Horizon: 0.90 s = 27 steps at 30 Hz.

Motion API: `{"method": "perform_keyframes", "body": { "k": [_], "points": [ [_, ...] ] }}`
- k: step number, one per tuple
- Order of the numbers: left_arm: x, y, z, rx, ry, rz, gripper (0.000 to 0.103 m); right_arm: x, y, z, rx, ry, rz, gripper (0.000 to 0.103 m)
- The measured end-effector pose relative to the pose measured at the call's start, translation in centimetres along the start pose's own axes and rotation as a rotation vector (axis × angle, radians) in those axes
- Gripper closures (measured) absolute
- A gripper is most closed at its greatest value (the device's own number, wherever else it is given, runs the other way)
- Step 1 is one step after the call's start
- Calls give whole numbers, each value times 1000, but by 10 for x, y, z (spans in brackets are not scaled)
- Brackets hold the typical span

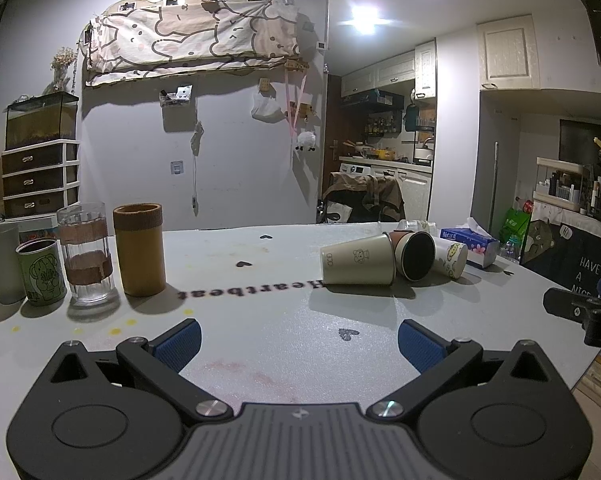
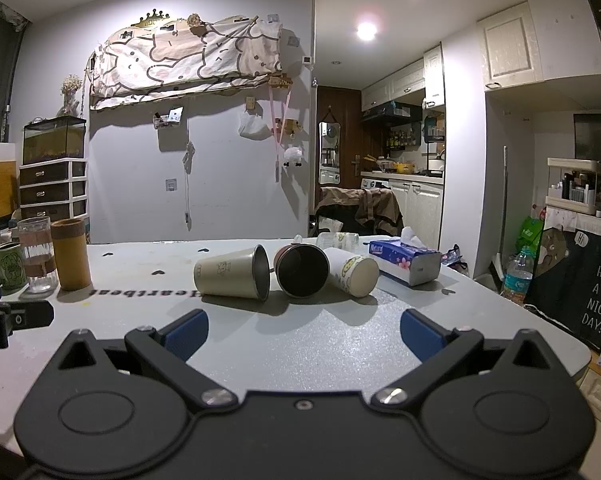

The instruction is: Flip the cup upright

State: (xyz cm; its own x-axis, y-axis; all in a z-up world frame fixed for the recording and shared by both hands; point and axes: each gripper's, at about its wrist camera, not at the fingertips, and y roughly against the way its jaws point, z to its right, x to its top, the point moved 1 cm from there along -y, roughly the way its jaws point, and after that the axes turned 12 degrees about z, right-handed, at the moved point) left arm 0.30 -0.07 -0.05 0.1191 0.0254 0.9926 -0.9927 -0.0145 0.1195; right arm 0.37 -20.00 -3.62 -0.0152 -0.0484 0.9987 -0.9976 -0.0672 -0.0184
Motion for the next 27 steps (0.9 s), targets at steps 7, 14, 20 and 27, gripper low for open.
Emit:
{"method": "perform_keyframes", "body": {
  "k": [7, 14, 20, 27],
  "points": [
    [0, 0, 0, 0, 1, 0, 0, 0, -1, 0, 0, 0, 2, 0],
    [0, 1, 0, -1, -1, 0, 0, 2, 0, -4, 3, 2, 3, 0],
    [0, 0, 0, 1, 0, 0, 0, 3, 0, -6, 6, 2, 6, 0],
    [0, 1, 0, 0, -1, 0, 0, 4, 1, -7, 5, 2, 6, 0]
  ]
}}
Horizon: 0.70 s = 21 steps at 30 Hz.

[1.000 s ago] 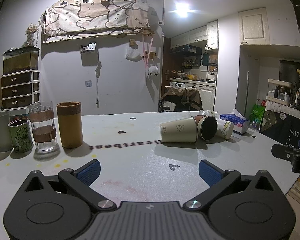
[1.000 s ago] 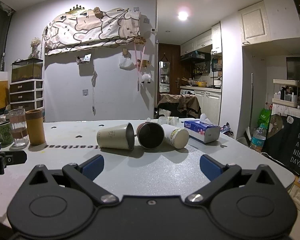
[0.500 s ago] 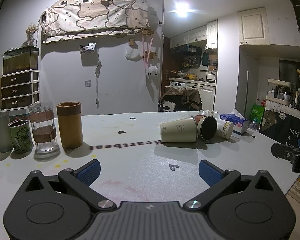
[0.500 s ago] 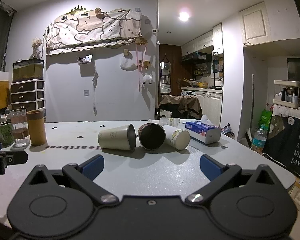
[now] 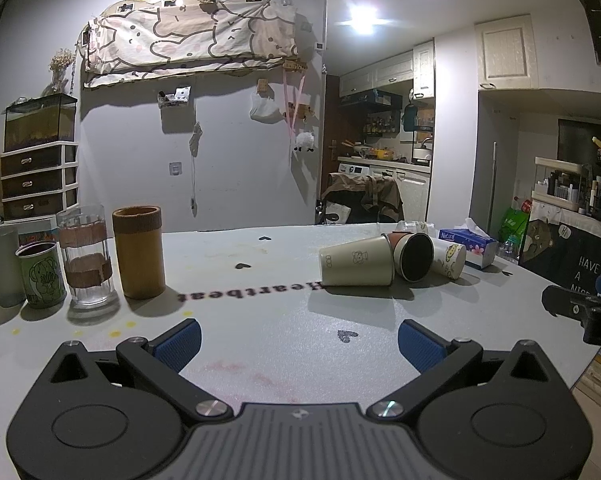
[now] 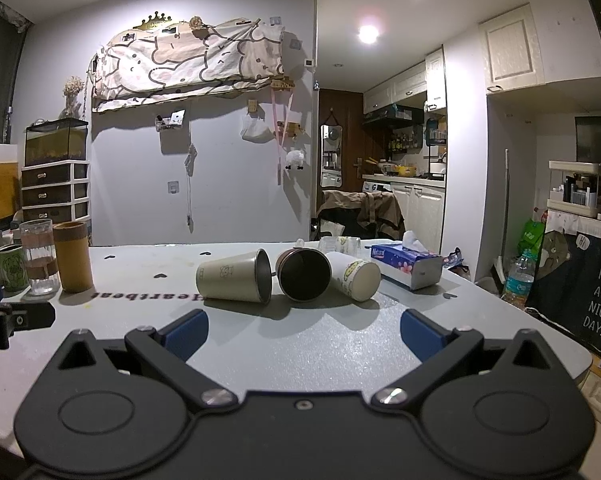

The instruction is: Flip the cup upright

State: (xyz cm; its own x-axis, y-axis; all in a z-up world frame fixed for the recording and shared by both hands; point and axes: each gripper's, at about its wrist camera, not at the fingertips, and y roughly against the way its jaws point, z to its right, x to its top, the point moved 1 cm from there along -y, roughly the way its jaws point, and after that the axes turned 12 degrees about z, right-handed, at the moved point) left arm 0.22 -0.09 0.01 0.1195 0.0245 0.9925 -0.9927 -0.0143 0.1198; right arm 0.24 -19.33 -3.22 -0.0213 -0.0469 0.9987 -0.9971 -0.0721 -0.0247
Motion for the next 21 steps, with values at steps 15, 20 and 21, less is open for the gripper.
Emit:
{"method": "perform_keyframes", "body": {
  "k": [15, 20, 21],
  "points": [
    [0, 0, 0, -6, -1, 1, 0, 3, 0, 1, 5, -10, -1, 0],
    [-2, 2, 6, -18, 0, 6, 0, 5, -1, 3, 16, -20, 7, 0],
    [-3, 2, 6, -20, -1, 6, 0, 6, -4, 3, 20, -21, 8, 0]
  ]
}}
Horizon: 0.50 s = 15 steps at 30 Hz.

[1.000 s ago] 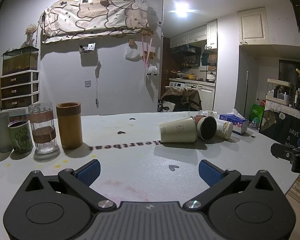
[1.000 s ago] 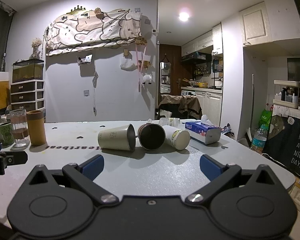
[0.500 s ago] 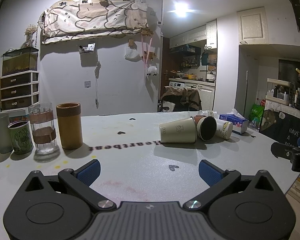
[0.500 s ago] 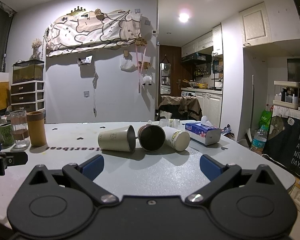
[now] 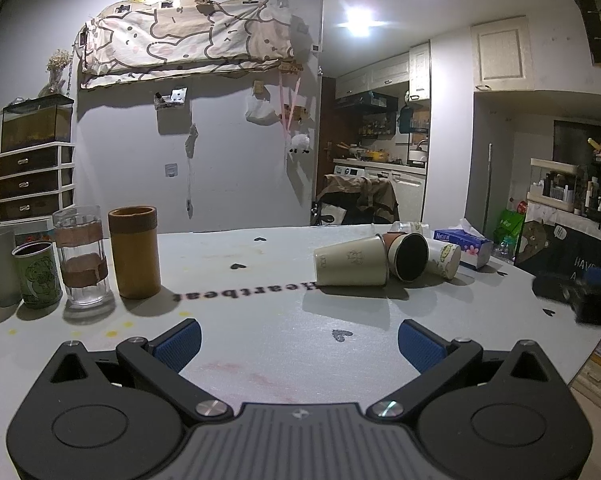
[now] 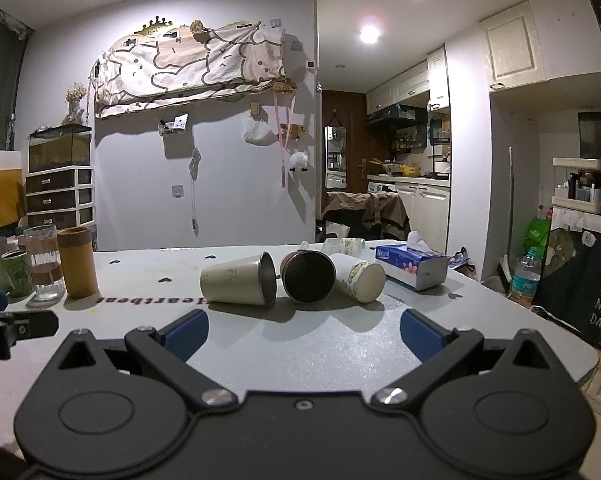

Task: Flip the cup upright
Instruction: 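Move the right tool to the lying beige paper cup and close on it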

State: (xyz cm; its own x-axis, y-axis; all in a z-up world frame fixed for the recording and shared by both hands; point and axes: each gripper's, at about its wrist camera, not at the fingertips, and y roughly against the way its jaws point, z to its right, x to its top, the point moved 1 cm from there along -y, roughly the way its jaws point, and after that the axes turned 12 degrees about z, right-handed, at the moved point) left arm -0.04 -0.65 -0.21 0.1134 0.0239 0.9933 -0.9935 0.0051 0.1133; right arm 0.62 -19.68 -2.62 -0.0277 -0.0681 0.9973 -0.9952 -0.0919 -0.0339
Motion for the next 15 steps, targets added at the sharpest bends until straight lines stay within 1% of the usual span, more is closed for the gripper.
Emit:
{"method": "perform_keyframes", "body": {
  "k": [2, 5, 7, 11, 15],
  "points": [
    [-1, 0, 0, -1, -2, -2, 0, 1, -7, 4, 6, 0, 8, 0],
    [-3, 0, -1, -4, -5, -5, 0, 6, -26, 8, 8, 37, 40, 0],
    [-6, 0, -1, -5, -7, -10, 0, 14, -45, 9, 14, 52, 53, 0],
    [-11, -1, -2, -4, -10, -28, 0, 31, -89, 15, 53, 20, 68, 0],
    [-15, 0, -7, 3, -1, -39, 0, 42, -141, 15, 47, 3, 52, 0]
  ]
}}
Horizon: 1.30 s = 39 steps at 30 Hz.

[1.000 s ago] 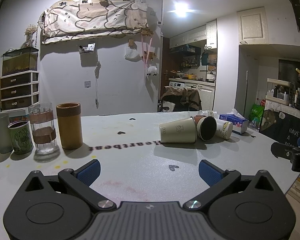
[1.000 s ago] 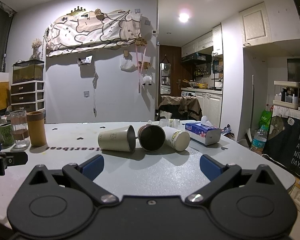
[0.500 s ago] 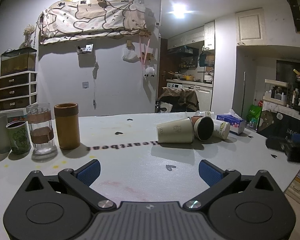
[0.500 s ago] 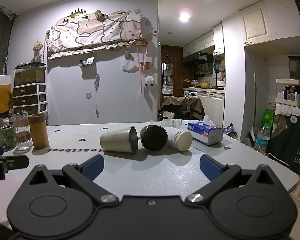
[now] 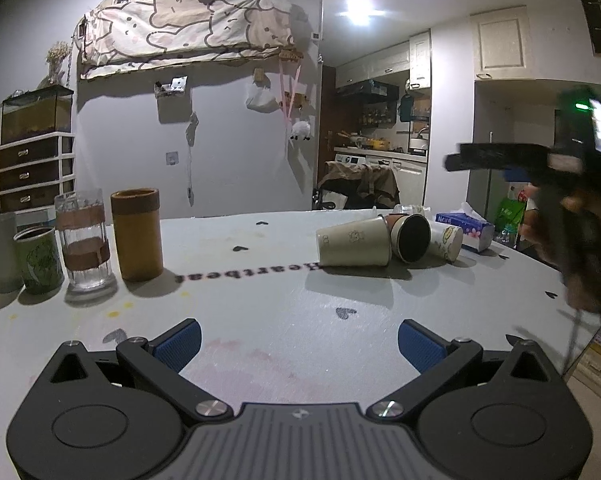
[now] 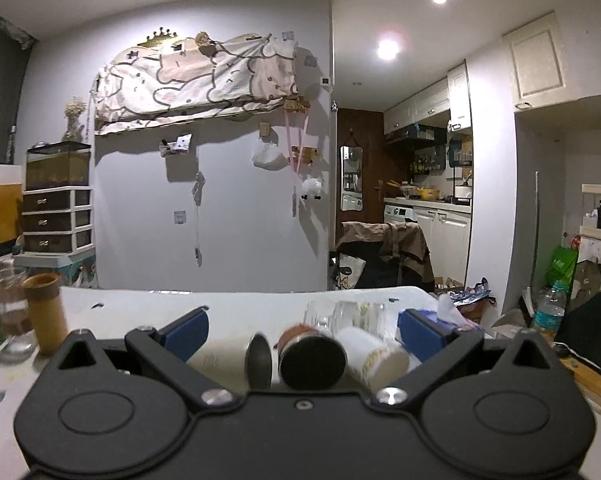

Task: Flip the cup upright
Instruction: 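Move the right tool to the lying beige paper cup and close on it, then lift the beige cup with the right tool and rotate it toward the left tool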

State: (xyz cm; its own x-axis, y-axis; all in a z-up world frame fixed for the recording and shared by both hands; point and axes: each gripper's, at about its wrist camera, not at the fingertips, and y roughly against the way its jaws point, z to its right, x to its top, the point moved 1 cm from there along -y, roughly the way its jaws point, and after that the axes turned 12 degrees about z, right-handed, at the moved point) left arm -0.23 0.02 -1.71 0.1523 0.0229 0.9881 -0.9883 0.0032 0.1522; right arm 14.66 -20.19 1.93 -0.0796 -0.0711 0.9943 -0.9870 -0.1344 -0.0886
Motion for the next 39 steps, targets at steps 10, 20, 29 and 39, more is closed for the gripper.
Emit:
{"method": "perform_keyframes", "body": {
  "k": [10, 20, 29, 39],
  "points": [
    [-7, 4, -13, 9, 27, -9, 0, -26, -94, -8, 51, -286, -237, 20],
    [-9, 9, -28, 30, 58, -15, 0, -38, -124, -46, 28, -236, -285, 31],
    [-11, 5, -35, 23, 74, -21, 0, -40, -143, -127, 317, 415, -455, 30],
    [-17, -11, -54, 46, 101, -53, 0, -76, -177, -151, 451, 923, -607, 18]
  ]
}}
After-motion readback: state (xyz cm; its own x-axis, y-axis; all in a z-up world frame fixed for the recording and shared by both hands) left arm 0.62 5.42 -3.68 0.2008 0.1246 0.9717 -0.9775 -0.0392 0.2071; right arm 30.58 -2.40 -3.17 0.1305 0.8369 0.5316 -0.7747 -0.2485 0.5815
